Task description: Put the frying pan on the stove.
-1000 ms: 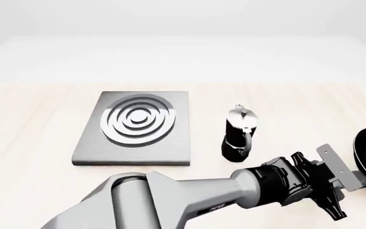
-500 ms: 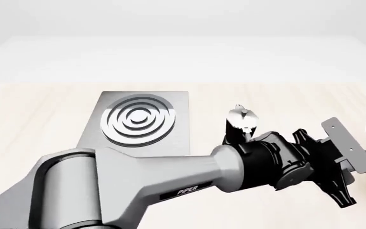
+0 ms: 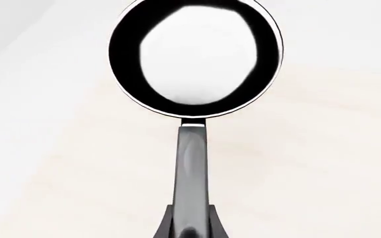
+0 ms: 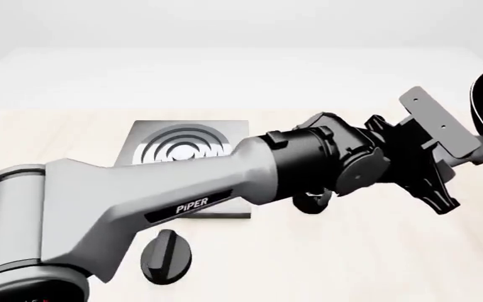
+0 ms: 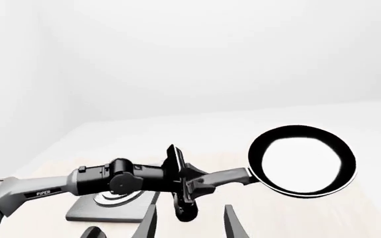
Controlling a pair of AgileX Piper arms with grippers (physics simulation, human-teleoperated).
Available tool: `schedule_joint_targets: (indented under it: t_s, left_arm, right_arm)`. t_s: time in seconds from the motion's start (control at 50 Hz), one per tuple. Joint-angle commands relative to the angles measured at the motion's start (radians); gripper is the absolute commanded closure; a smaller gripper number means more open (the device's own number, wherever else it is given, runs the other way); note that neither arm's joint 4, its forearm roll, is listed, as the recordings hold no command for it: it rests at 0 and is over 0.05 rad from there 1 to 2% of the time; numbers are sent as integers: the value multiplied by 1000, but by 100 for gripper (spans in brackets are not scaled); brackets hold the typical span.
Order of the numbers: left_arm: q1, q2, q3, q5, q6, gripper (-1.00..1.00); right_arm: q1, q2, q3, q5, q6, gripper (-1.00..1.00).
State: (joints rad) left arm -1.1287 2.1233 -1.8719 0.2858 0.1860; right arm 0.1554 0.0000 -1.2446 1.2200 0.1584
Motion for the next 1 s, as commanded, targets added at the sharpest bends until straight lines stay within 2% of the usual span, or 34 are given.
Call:
schedule_joint_targets:
  t_s: [0.02, 0.22, 1.0]
  left_arm:
    - [30, -100, -11, 2, -2, 100]
    - [78, -186, 41, 1, -5, 100]
    - [276, -487, 383, -77, -24, 100]
  right_arm:
    - [-1, 0, -3, 0, -1, -100]
    - [1, 0, -6, 0, 3, -100]
    - [11, 0, -16, 0, -25, -100]
